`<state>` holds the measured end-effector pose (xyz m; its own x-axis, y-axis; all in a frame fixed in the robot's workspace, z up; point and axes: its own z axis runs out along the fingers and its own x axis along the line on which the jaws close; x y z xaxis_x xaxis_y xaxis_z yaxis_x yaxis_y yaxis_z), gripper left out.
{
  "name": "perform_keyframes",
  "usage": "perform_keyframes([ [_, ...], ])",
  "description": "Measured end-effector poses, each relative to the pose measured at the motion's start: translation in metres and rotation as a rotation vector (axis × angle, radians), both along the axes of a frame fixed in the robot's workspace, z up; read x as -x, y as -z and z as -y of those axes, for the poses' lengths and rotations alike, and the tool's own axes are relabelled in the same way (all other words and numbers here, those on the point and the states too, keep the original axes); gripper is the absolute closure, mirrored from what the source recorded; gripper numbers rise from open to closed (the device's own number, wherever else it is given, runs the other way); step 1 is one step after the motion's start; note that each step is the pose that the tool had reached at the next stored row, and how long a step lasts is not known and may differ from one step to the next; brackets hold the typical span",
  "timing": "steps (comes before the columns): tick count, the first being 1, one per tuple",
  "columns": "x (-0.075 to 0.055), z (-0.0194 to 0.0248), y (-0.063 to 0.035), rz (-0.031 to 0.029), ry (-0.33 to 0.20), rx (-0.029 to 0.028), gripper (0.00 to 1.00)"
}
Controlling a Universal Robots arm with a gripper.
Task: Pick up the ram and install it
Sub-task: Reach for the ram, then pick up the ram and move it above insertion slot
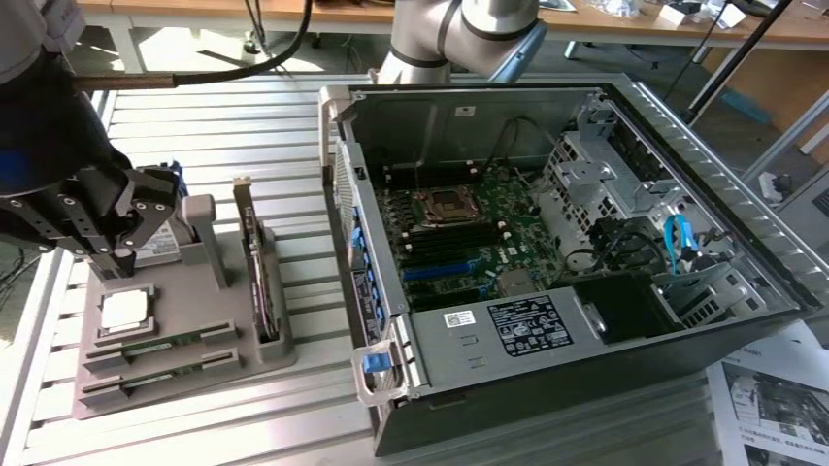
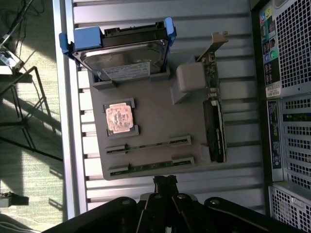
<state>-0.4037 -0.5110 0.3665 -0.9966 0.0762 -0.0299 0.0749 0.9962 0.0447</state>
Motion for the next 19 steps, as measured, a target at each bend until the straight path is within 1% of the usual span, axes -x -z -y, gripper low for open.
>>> perform_keyframes([
  [16,0.0000,0.0000,0.0006,0.0000,0.000,0.0000,0.89],
  [17,0.0000,0.0000,0.0006,0.0000,-0.008,0.0000,0.89],
  [19,0.0000,0.0000,0.0007,-0.0001,-0.073,0.0001,0.89],
])
